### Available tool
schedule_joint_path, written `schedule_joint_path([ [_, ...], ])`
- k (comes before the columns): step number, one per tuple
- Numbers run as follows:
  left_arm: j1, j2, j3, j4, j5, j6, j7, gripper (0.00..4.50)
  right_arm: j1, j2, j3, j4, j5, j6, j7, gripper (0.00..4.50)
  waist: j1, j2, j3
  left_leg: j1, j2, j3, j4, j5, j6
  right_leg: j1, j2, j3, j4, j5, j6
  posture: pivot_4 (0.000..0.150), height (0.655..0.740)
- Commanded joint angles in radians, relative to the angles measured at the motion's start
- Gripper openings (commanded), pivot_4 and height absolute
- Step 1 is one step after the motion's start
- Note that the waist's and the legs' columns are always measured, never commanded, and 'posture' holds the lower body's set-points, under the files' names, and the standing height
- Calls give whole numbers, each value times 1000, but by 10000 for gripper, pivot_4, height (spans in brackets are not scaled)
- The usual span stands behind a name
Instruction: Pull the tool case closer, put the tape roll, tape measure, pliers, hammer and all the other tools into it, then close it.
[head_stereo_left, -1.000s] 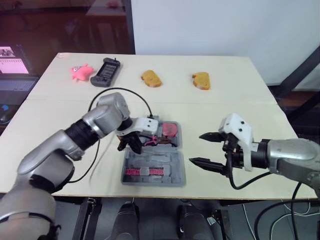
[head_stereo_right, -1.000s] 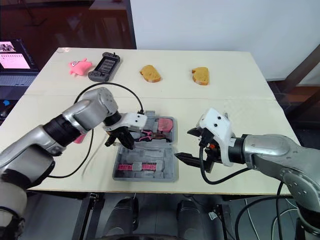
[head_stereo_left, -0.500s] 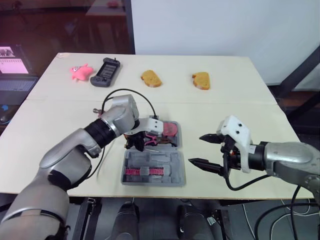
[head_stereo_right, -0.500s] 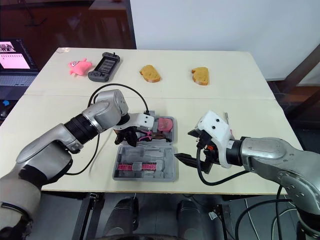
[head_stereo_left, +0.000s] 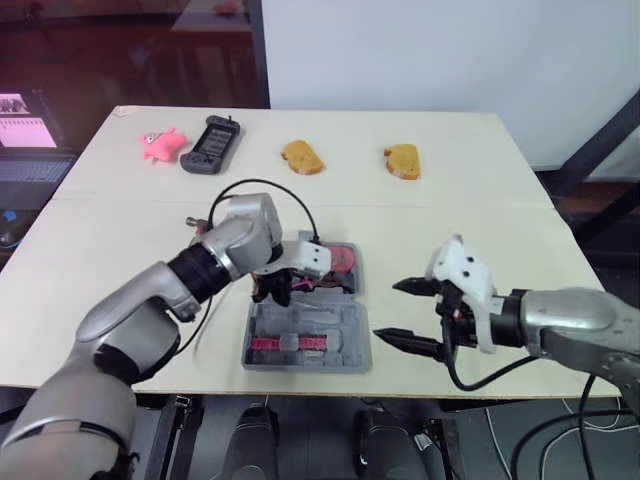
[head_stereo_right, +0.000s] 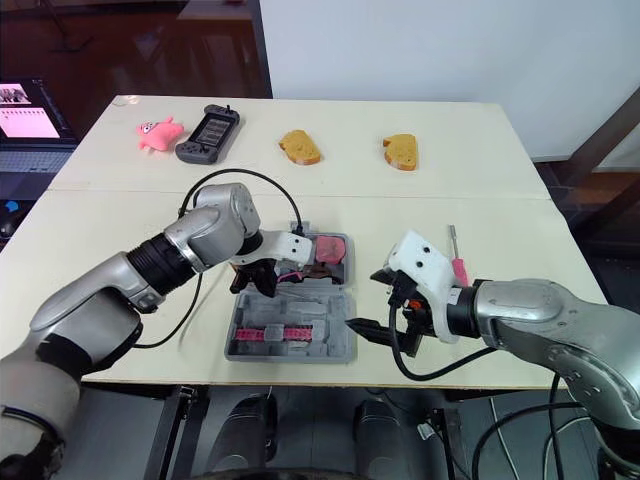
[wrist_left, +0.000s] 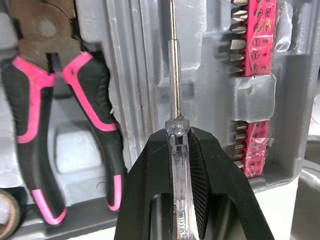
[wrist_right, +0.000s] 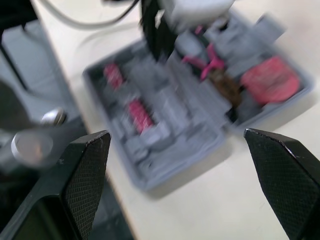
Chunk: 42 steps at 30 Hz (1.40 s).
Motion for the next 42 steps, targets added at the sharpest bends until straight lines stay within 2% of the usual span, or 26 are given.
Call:
schedule_joint_path([
  [1,2,9,32,-27,15,21,18,113,6,-41,34,20,-69,-68,66,45000,0,0,0,0,0,0,0,0,0,0,0,0,0,0,0,1500,7207],
  [5,23,-14,41,-12,13,37,60,113,43,-75,101,65,-183,-160,137,45000,0,0,0,0,0,0,0,0,0,0,0,0,0,0,0,1500,7207],
  [19,52,-36,51,11,21,-32,109,113,90,2,183,193,-373,-359,234,45000,2,0,0,0,0,0,3,0,0,1,0,0,1,0,0,1500,7207],
  [28,64,-80,41,6,31,-49,130,113,90,21,181,188,-403,-351,242,45000,4,0,0,0,0,0,4,0,0,1,0,0,2,0,0,1500,7207],
  [42,36,-64,46,92,92,-147,157,113,95,30,185,189,-421,-348,245,45000,2,1,-1,0,0,-1,10,-2,4,4,0,0,3,0,0,1500,7207],
])
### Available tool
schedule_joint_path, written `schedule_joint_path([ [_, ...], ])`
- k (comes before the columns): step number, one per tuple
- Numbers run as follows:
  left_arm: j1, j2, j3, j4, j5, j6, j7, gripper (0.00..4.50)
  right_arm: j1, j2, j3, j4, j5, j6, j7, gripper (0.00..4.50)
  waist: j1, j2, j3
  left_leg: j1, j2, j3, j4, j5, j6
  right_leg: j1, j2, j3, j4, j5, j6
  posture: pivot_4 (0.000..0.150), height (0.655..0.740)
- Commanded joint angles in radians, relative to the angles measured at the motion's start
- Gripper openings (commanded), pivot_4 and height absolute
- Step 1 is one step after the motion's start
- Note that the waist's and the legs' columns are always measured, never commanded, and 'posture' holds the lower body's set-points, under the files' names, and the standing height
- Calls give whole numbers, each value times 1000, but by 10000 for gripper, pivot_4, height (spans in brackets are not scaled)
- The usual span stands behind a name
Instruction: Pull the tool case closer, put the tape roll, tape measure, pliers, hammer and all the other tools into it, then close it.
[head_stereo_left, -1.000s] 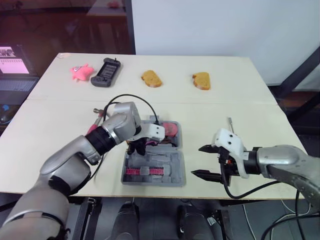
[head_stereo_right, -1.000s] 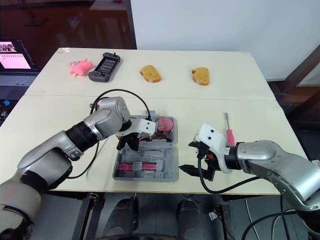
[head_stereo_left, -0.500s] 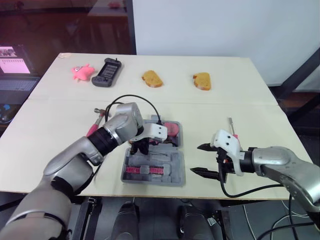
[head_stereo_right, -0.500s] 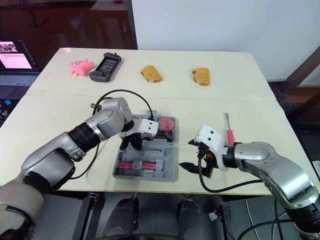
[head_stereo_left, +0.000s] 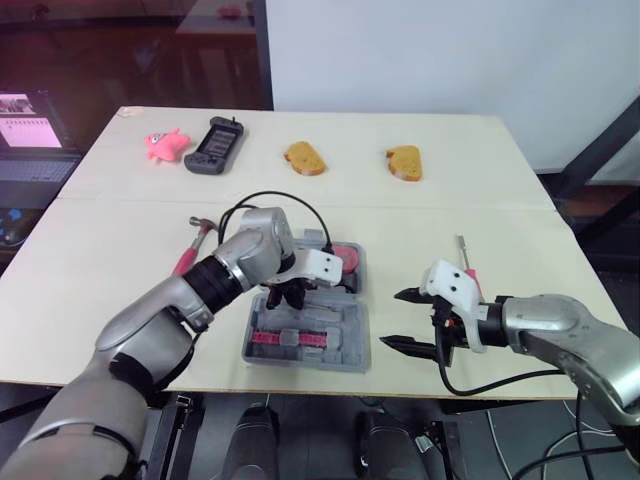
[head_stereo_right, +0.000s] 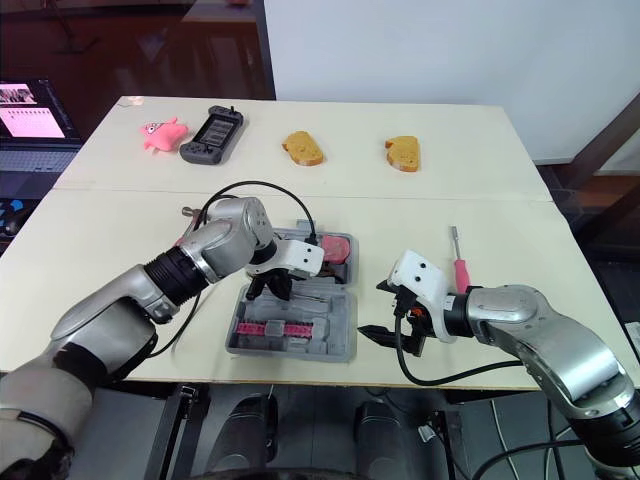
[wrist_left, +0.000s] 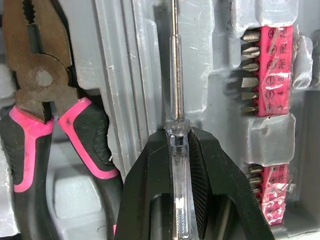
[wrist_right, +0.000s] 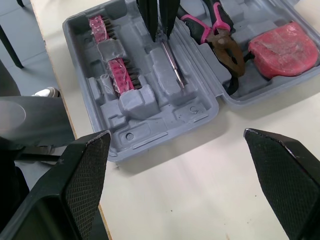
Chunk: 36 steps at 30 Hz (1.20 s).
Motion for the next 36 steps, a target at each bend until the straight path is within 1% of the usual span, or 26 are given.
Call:
schedule_joint_path([
  [1,-23,12,11,50,62,-6,51,113,-6,9,-9,-19,-9,-10,6,45000,-1,0,0,0,0,0,0,0,0,0,0,0,0,0,0,1500,7207],
  [7,-48,1,16,89,83,22,60,113,-4,16,-2,-15,-26,-13,14,45000,-2,0,0,0,0,0,2,0,0,0,0,0,0,0,0,1500,7207],
  [12,-70,8,25,75,90,35,40,113,-5,24,2,-14,-37,-12,19,45000,-2,0,0,0,0,0,2,0,0,0,0,0,0,0,0,1500,7207],
  [16,-83,9,26,84,115,7,58,113,-10,34,10,-13,-44,-12,18,45000,-2,0,0,-1,0,0,2,0,0,0,0,0,0,0,0,1500,7207],
  [28,-78,-18,30,109,130,-96,70,113,-13,45,11,-18,-47,0,7,45000,-1,0,0,-1,0,0,3,0,0,0,0,0,0,0,0,1500,7207],
  [36,-69,-30,32,95,148,-104,66,113,-8,51,8,-27,-48,10,1,45000,0,0,0,-1,0,0,3,0,1,0,0,0,0,0,0,1500,7207],
])
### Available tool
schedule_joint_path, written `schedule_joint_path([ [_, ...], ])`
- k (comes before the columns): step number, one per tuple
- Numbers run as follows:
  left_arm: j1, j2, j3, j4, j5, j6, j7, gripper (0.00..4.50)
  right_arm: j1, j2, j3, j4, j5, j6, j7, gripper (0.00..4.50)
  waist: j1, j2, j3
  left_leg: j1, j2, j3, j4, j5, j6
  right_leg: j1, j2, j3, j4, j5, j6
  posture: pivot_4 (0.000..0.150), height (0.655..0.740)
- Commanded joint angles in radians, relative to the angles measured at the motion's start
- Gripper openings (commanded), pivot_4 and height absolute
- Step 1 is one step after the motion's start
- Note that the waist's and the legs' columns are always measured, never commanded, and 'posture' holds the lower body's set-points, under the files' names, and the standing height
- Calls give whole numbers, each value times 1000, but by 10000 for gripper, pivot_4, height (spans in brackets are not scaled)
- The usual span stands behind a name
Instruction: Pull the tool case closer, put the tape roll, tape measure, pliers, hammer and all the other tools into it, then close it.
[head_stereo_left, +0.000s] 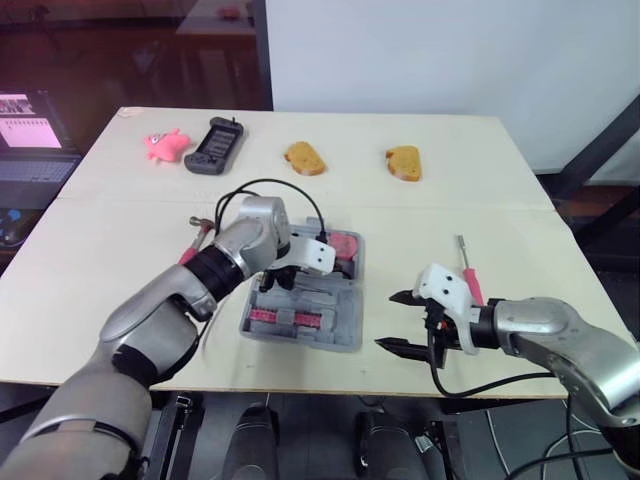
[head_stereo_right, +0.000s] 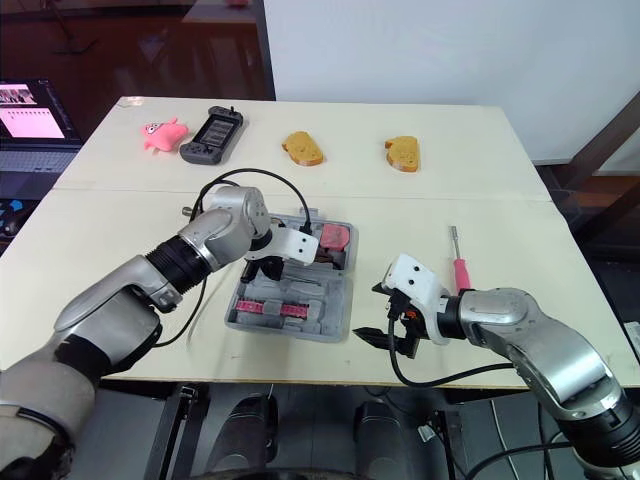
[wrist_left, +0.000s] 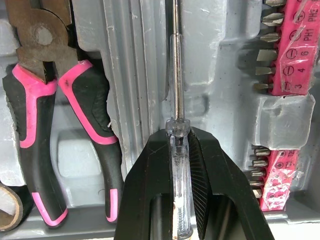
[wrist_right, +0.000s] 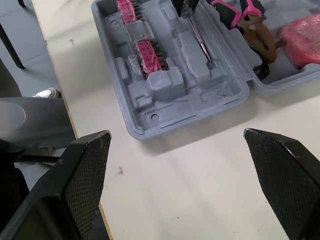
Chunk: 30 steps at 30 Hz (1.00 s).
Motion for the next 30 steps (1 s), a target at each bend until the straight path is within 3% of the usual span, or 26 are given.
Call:
schedule_joint_path([
  [1,-15,-6,26,-27,22,-14,15,113,-7,4,-15,-28,0,3,-3,45000,0,0,0,0,0,0,0,0,0,0,0,0,0,0,0,1500,7207],
  [18,-7,-16,31,-44,27,-8,8,113,-23,10,-13,-36,4,26,-7,45000,-2,0,0,0,0,0,0,0,0,0,0,0,0,0,0,1500,7207],
  [24,-8,0,33,-35,36,-14,9,27759,-29,9,-10,-33,1,32,-3,45000,0,0,0,0,0,0,0,0,0,0,0,0,0,0,0,1500,7207],
  [30,-22,12,61,-28,34,0,19,27759,-38,11,-3,-30,1,35,2,45000,-2,0,0,0,0,0,0,0,0,0,0,0,0,0,0,1500,7207],
])
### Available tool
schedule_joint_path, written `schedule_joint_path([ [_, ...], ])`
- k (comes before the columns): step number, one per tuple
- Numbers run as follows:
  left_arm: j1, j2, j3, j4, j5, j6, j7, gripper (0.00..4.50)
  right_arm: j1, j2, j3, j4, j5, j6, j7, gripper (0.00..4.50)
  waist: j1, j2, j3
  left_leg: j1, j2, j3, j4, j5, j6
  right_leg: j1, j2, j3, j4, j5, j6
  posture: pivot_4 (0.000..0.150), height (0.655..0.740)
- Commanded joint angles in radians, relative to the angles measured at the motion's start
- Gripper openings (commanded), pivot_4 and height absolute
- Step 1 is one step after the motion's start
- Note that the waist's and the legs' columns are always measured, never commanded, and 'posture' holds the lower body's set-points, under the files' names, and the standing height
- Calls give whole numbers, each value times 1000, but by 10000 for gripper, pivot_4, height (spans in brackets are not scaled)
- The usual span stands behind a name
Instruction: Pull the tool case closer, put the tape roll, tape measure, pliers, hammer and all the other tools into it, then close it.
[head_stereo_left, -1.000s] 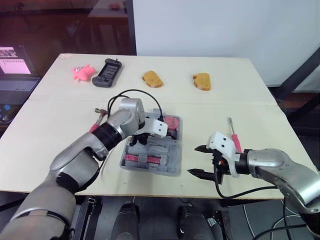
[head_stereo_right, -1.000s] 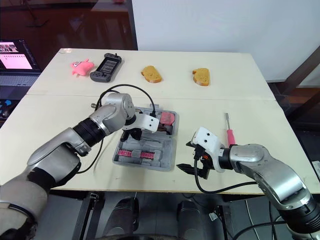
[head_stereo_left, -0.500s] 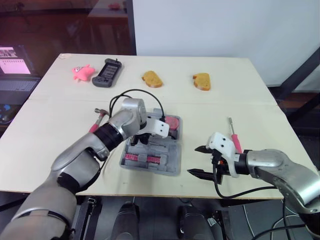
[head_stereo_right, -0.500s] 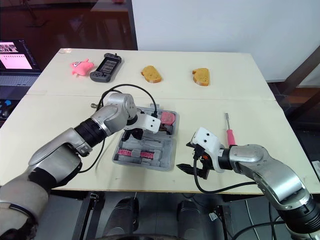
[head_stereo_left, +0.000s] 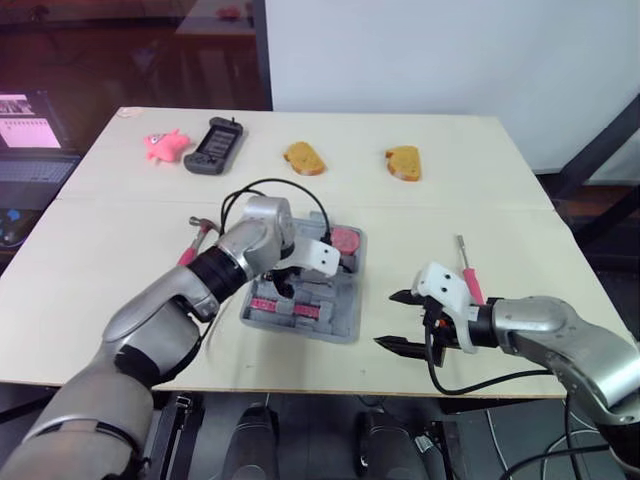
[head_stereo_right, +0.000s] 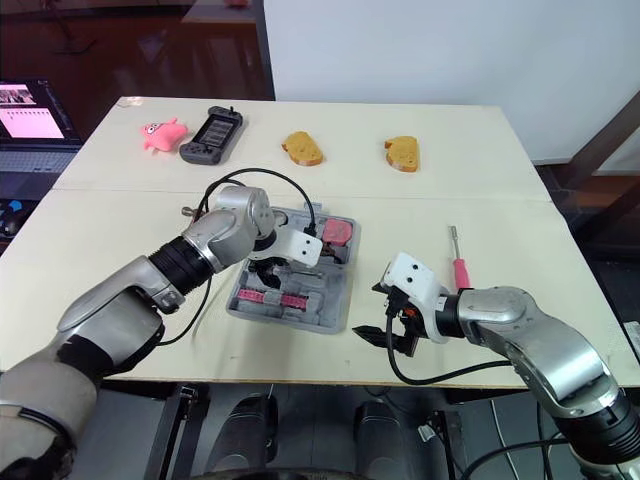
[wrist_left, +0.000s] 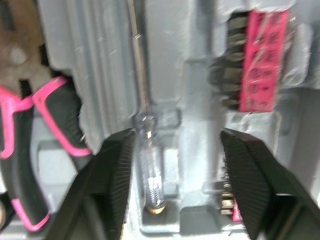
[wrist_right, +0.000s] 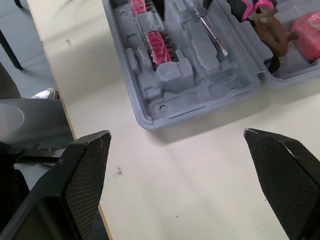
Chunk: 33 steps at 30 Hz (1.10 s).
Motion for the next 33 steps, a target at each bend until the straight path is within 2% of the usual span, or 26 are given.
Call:
schedule_joint_path([
  [1,-28,19,56,-18,11,17,14,27759,-18,2,-4,-27,3,-4,8,45000,0,0,0,0,0,0,0,0,0,0,0,0,0,0,0,1500,7207],
  [6,-16,92,154,-112,-53,63,-39,27759,-16,-3,-7,-32,11,-1,20,45000,-2,0,0,0,0,0,0,0,0,-1,0,0,0,0,0,1500,7207],
  [12,130,174,409,-230,-284,41,-30,27759,-23,-2,-14,-40,17,-4,31,45000,-2,1,0,0,0,0,0,-1,1,0,0,0,0,0,0,1500,7207],
  [14,222,168,530,-232,-385,-39,25,27759,-34,3,-16,-43,19,-9,34,45000,-2,1,0,0,0,0,0,-1,1,0,0,0,1,0,1,1500,7207],
  [17,299,145,620,-183,-462,-87,78,19694,-51,10,-21,-47,34,-7,40,45000,-1,1,0,0,0,0,0,-1,1,0,0,0,1,0,1,1500,7207],
  [21,376,152,644,-143,-545,-56,27,200,-77,8,-29,-42,52,-4,48,45000,2,1,0,0,0,0,1,-1,1,0,0,0,1,0,1,1500,7207],
  [23,393,143,657,-142,-583,-49,23,200,-82,4,-30,-39,53,-5,52,45000,2,1,0,0,0,0,1,-1,1,0,0,0,1,0,1,1500,7207],
  [27,401,83,647,-45,-555,-194,123,200,-88,2,-31,-35,50,-8,57,45000,2,1,0,0,0,0,1,-1,1,1,0,0,1,0,1,1500,7207],
  [33,358,26,635,92,-525,-331,197,200,-83,-2,-42,-46,52,3,46,45000,0,1,0,1,0,0,1,-1,1,1,0,-1,1,0,1,1500,7207],
])
